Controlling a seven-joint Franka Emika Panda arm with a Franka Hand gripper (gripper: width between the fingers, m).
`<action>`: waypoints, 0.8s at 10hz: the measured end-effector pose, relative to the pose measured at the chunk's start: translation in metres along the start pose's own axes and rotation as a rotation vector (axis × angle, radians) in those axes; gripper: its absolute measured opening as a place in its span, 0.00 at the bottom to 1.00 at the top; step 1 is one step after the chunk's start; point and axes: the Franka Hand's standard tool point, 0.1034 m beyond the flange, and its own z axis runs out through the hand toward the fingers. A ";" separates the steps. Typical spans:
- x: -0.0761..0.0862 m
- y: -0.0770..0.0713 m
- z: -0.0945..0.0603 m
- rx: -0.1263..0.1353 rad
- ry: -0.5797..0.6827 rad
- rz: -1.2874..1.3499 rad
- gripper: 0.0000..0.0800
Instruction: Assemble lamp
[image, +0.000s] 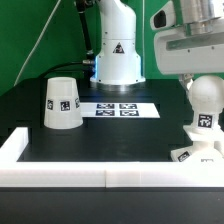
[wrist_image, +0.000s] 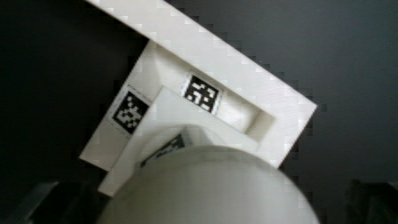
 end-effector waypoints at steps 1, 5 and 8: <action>0.000 0.001 0.000 -0.001 0.000 -0.072 0.87; 0.002 0.001 0.000 -0.032 0.024 -0.502 0.87; 0.007 0.000 -0.002 -0.078 0.033 -0.903 0.87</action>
Offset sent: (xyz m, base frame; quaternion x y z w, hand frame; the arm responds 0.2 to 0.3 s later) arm 0.0000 0.0000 0.0000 0.0000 0.0000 -0.1938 0.9810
